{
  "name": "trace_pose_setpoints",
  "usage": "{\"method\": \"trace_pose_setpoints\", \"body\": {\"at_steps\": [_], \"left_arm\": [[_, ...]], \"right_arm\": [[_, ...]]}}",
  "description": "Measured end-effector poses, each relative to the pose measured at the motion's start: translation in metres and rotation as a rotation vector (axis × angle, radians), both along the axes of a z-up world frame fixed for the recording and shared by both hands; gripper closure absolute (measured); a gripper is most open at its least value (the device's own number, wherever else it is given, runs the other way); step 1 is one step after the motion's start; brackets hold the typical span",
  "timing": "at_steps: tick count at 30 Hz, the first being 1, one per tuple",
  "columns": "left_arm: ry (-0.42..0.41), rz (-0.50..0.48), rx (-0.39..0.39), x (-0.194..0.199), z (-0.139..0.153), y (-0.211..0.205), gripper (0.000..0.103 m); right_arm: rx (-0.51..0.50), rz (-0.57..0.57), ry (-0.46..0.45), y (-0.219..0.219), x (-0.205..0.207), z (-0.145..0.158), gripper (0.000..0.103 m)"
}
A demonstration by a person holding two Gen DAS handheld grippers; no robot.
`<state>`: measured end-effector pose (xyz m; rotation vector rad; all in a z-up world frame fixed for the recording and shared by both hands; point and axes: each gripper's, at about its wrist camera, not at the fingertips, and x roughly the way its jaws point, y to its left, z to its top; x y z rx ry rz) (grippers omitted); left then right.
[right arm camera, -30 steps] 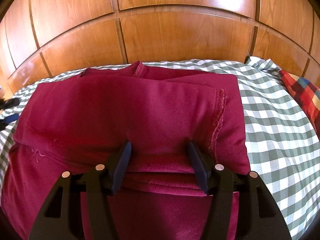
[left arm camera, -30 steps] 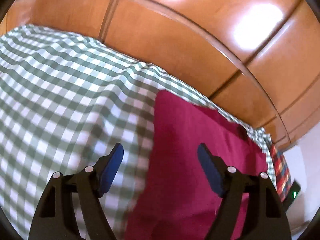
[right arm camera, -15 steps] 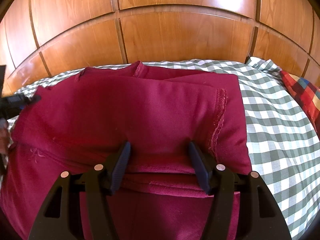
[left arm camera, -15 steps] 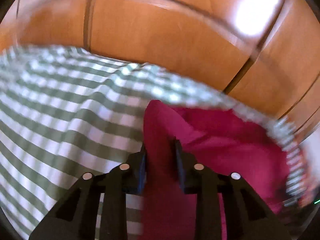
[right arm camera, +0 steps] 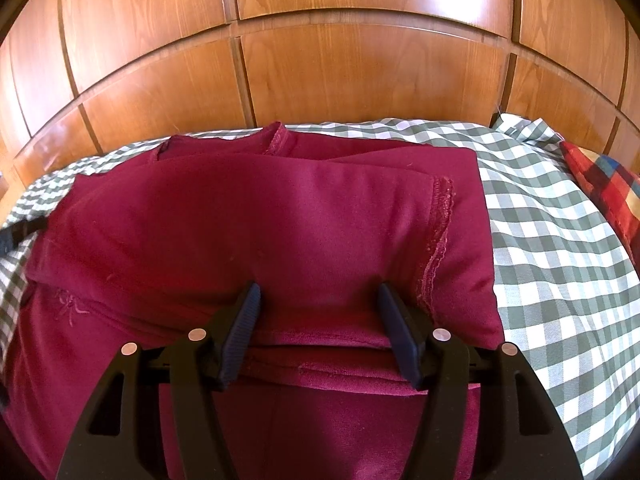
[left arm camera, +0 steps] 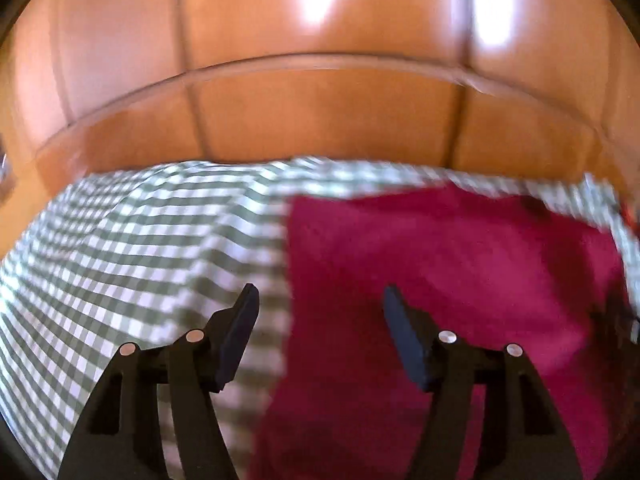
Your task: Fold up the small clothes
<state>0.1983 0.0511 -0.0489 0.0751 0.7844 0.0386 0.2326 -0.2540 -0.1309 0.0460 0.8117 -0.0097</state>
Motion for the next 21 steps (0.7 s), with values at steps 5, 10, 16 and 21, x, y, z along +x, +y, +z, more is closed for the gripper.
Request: {"method": "trace_pose_setpoints", "body": {"at_steps": [5,10,16,21], "left_arm": [[0.113,0.047,-0.038,0.015,-0.029,0.008,0.022],[0.118,0.056,-0.108,-0.002,-0.012,0.019,0.031],[0.049,-0.018,-0.096,-0.061,0.015,0.005,0.033],[0.033,-0.038,-0.08,-0.102,0.022,-0.004,0.033]], "right_arm": [[0.002,-0.001,0.0,0.0,0.0,0.0,0.043],[0.006,-0.002,0.0,0.0,0.0,0.001,0.043],[0.007,-0.001,0.001,0.0,0.0,0.001,0.043],[0.007,-0.001,0.001,0.0,-0.001,0.001,0.043]]}}
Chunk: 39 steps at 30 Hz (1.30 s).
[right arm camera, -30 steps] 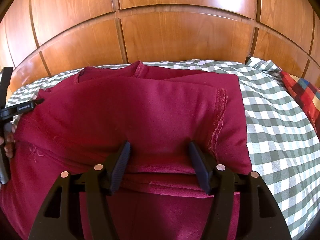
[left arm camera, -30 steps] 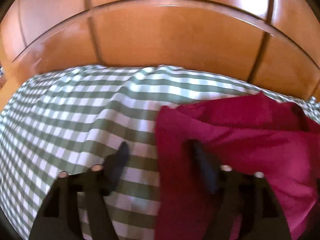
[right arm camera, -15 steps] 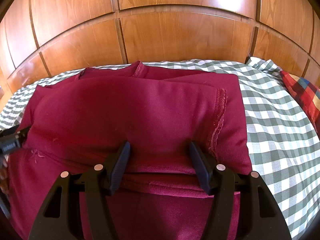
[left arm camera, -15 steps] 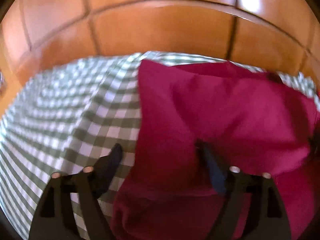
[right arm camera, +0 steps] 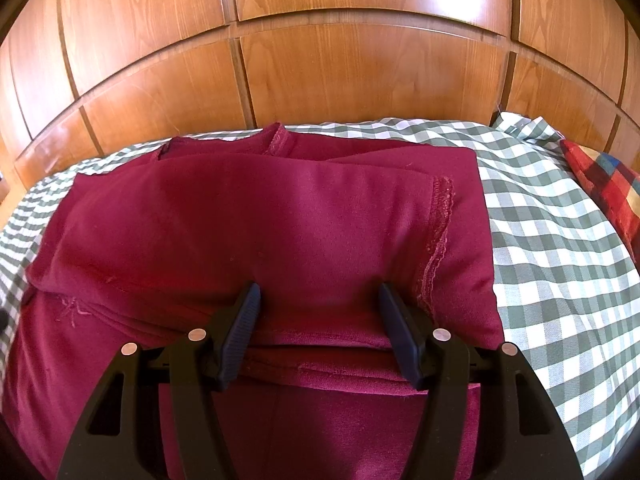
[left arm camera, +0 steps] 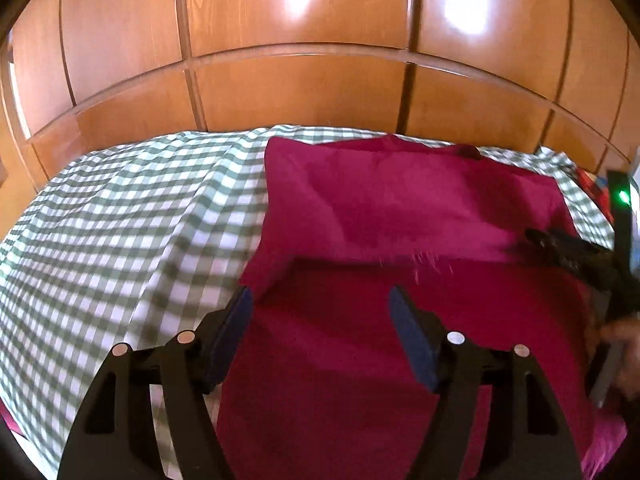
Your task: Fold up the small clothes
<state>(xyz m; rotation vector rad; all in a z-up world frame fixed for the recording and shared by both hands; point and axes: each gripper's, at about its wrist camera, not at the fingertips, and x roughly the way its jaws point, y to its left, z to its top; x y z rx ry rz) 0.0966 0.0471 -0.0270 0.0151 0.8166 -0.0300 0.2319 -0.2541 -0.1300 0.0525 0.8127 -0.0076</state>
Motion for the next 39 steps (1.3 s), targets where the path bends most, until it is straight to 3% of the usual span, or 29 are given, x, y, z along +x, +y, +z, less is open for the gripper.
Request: {"method": "trace_pose_setpoints", "body": {"at_steps": [7,11,15,22,28,32,34,36,39], "left_arm": [[-0.007,0.011,0.0,-0.036,0.001,0.009,0.033],[-0.003,0.024,-0.005,-0.047,0.001,0.015,0.032],[0.012,0.039,-0.005,-0.053,-0.004,0.022,0.032],[0.034,0.06,0.002,-0.06,-0.014,0.032,0.032],[0.045,0.091,0.01,-0.072,-0.022,0.043,0.032],[0.053,0.105,0.024,-0.084,-0.027,0.055,0.032],[0.065,0.108,0.015,-0.089,-0.029,0.062,0.032],[0.081,0.105,-0.011,-0.095,-0.032,0.068,0.032],[0.105,0.095,-0.063,-0.107,-0.034,0.077,0.032]], "right_arm": [[-0.077,-0.021,0.011,0.008,-0.001,0.003,0.039],[-0.126,-0.053,0.022,0.012,-0.008,0.009,0.029],[-0.087,-0.065,0.039,0.007,-0.026,0.016,0.019],[-0.08,-0.017,0.072,0.001,-0.07,0.021,0.019],[-0.08,-0.028,0.071,-0.03,-0.112,0.033,0.019],[-0.019,-0.093,0.116,-0.069,-0.142,0.028,0.019],[0.089,-0.119,0.16,-0.09,-0.159,0.02,0.021],[0.179,-0.119,0.192,-0.098,-0.175,0.011,0.032],[0.264,-0.09,0.197,-0.098,-0.198,0.008,0.039]]}}
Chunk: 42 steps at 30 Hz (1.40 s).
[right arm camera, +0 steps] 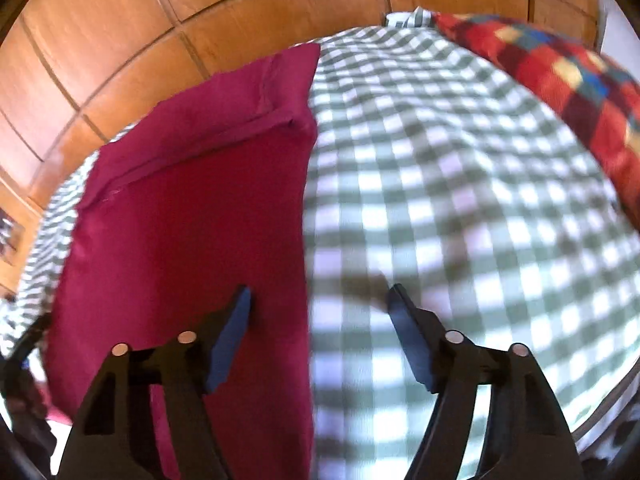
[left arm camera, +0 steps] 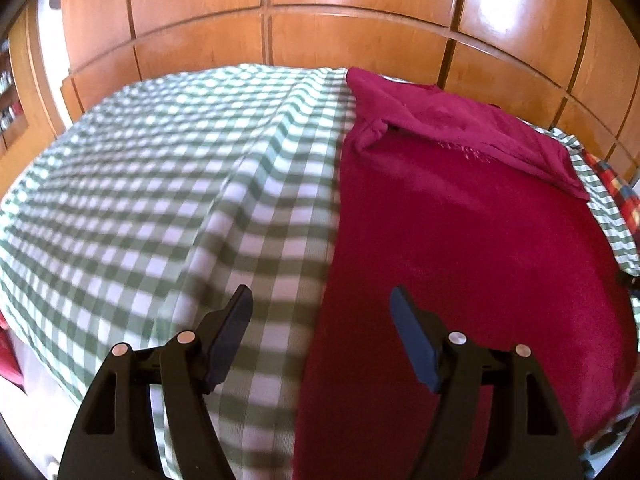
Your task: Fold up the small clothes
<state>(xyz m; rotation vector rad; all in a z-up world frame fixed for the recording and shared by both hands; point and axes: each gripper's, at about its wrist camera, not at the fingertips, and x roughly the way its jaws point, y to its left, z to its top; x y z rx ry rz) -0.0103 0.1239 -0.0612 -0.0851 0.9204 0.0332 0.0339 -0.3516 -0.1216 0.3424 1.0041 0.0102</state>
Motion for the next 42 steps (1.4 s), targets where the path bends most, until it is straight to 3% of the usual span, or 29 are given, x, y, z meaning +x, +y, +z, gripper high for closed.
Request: {"method": "trace_pose_setpoints", "body": {"at_steps": [6,10,12,14,17,20,23,28,33,37,39,41,42], "left_arm": [[0.023,-0.046,-0.057,-0.027,-0.001,0.002,0.039],[0.061,-0.109,-0.033,-0.041,-0.008,-0.009,0.056],[0.075,-0.135,-0.028,-0.047,-0.01,-0.013,0.066],[0.081,-0.161,-0.037,-0.049,-0.008,-0.016,0.088],[0.076,-0.176,-0.055,-0.047,-0.001,-0.016,0.097],[0.058,-0.187,-0.139,-0.042,0.012,-0.011,0.097],[0.008,-0.197,-0.256,-0.033,0.034,-0.005,0.097],[-0.058,-0.205,-0.368,0.002,0.059,0.0,0.097],[-0.059,-0.163,-0.404,0.056,0.063,0.005,0.097],[-0.011,-0.111,-0.416,0.109,0.051,0.005,0.095],[0.01,-0.072,-0.434,0.131,0.044,0.007,0.087],[0.025,-0.006,-0.474,0.15,0.038,0.016,0.041],[0.012,0.021,-0.491,0.152,0.038,0.021,0.036]], "right_arm": [[0.095,0.112,0.057,0.021,-0.033,0.0,0.054],[0.071,0.169,0.082,0.037,-0.05,0.0,0.055],[0.058,0.184,0.097,0.04,-0.053,0.001,0.065],[0.059,0.193,0.105,0.04,-0.052,0.002,0.075],[0.104,0.197,0.097,0.039,-0.046,0.007,0.092],[0.139,0.205,0.062,0.038,-0.04,0.018,0.092],[0.183,0.203,0.012,0.041,-0.03,0.03,0.092],[0.259,0.146,-0.053,0.025,0.002,0.042,0.092],[0.299,0.028,-0.041,0.001,0.038,0.029,0.092],[0.31,-0.021,-0.019,-0.012,0.072,0.019,0.092],[0.318,-0.036,-0.007,-0.014,0.087,0.017,0.091],[0.327,-0.017,-0.003,-0.013,0.094,0.019,0.084],[0.346,0.003,-0.009,-0.012,0.096,0.023,0.072]]}}
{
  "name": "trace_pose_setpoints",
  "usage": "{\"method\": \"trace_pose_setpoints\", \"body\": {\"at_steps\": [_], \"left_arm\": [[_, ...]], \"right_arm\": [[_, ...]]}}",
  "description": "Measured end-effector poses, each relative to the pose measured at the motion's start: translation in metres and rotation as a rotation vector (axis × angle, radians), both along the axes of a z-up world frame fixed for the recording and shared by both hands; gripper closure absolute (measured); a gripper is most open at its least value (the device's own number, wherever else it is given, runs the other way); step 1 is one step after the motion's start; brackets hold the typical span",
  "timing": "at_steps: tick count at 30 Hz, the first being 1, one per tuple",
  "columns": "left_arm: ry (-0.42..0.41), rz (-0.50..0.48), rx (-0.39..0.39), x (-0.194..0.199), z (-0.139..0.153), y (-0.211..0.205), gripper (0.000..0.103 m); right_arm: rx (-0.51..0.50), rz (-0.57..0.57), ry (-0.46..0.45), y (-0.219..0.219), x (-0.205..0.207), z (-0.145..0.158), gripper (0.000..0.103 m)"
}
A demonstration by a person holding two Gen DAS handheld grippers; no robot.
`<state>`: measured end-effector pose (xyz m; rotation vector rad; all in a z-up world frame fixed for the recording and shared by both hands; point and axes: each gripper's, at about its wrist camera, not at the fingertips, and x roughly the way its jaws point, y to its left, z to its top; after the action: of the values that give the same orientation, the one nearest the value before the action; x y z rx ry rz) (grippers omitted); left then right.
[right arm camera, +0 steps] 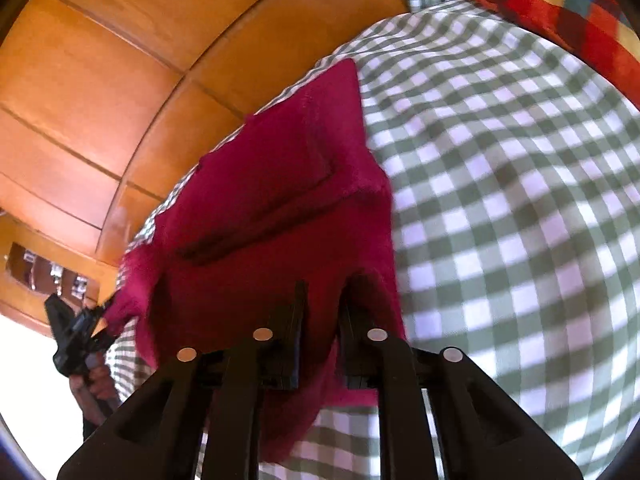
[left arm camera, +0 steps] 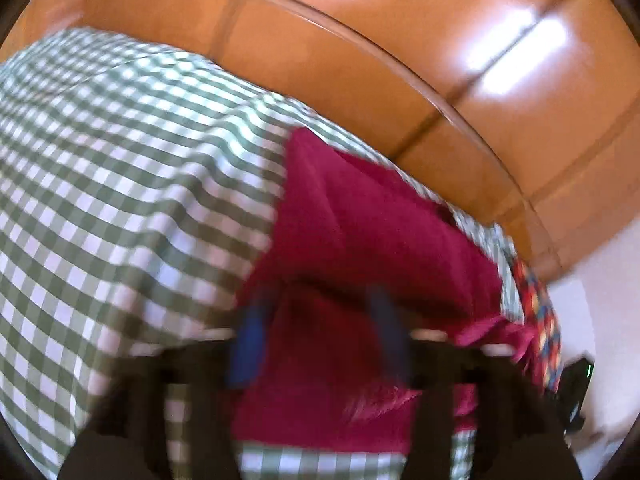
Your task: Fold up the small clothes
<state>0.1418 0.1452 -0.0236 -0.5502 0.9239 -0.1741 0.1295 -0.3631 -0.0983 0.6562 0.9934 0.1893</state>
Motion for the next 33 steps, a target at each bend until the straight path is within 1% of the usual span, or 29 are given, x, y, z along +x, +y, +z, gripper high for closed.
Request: {"method": "trace_pose_setpoints", "body": {"at_steps": [1,3,5,7,9,12,13,14,15,16,18,19,20,21,22,23,24,26,29,33], "left_arm": [[-0.01,0.027,-0.022,0.0,0.0,0.008,0.036],[-0.012,0.044,-0.024,-0.001,-0.003,0.018,0.035],[-0.014,0.056,-0.01,-0.01,-0.008,0.028,0.033],[-0.009,0.018,-0.01,-0.024,-0.017,0.034,0.029],[-0.007,-0.012,0.013,-0.034,-0.023,0.035,0.028],[-0.01,-0.086,0.039,-0.055,-0.032,0.027,0.027],[-0.001,-0.115,0.059,-0.061,-0.037,0.019,0.027],[0.003,-0.129,0.082,-0.061,-0.039,0.015,0.028],[0.005,-0.141,0.117,-0.062,-0.041,0.007,0.028],[0.001,-0.15,0.152,-0.061,-0.043,0.0,0.029],[-0.006,-0.159,0.163,-0.058,-0.046,-0.008,0.036],[0.002,-0.163,0.166,-0.053,-0.047,-0.013,0.047],[0.019,-0.158,0.184,-0.049,-0.049,-0.017,0.055],[0.026,-0.154,0.201,-0.046,-0.05,-0.019,0.061],[0.03,-0.158,0.202,-0.045,-0.05,-0.021,0.073],[0.033,-0.158,0.206,-0.045,-0.049,-0.021,0.078],[0.03,-0.158,0.207,-0.047,-0.048,-0.02,0.081],[0.021,-0.171,0.194,-0.051,-0.044,-0.018,0.087],[0.024,-0.193,0.178,-0.065,-0.041,-0.014,0.089],[0.028,-0.227,0.168,-0.096,-0.038,-0.012,0.089]], "right_arm": [[0.026,0.018,-0.011,0.0,-0.002,0.004,0.064],[0.052,0.019,-0.039,-0.004,-0.011,0.01,0.03],[0.046,-0.036,-0.078,-0.016,-0.028,0.02,0.02],[0.074,-0.056,-0.081,-0.03,-0.043,0.022,0.02],[0.038,-0.078,-0.071,-0.04,-0.058,0.019,0.019],[-0.09,-0.057,-0.027,-0.038,-0.076,0.006,0.019],[-0.155,-0.025,-0.007,-0.029,-0.078,-0.001,0.019],[-0.191,-0.006,0.002,-0.021,-0.078,-0.005,0.019],[-0.244,0.014,0.006,-0.008,-0.075,-0.009,0.02],[-0.255,0.021,0.001,-0.005,-0.075,-0.011,0.023],[-0.25,0.028,-0.013,0.006,-0.062,-0.016,0.037],[-0.253,0.025,-0.014,0.009,-0.057,-0.018,0.042],[-0.251,0.026,-0.013,0.011,-0.051,-0.019,0.053],[-0.242,0.033,-0.013,0.014,-0.047,-0.019,0.064],[-0.243,0.038,-0.012,0.015,-0.045,-0.019,0.067],[-0.248,0.047,-0.012,0.017,-0.044,-0.018,0.073],[-0.254,0.064,-0.014,0.019,-0.047,-0.016,0.078],[-0.259,0.079,-0.015,0.02,-0.052,-0.014,0.081],[-0.247,0.087,-0.017,0.017,-0.067,-0.008,0.083],[-0.253,0.106,-0.01,0.014,-0.092,-0.001,0.083]]}}
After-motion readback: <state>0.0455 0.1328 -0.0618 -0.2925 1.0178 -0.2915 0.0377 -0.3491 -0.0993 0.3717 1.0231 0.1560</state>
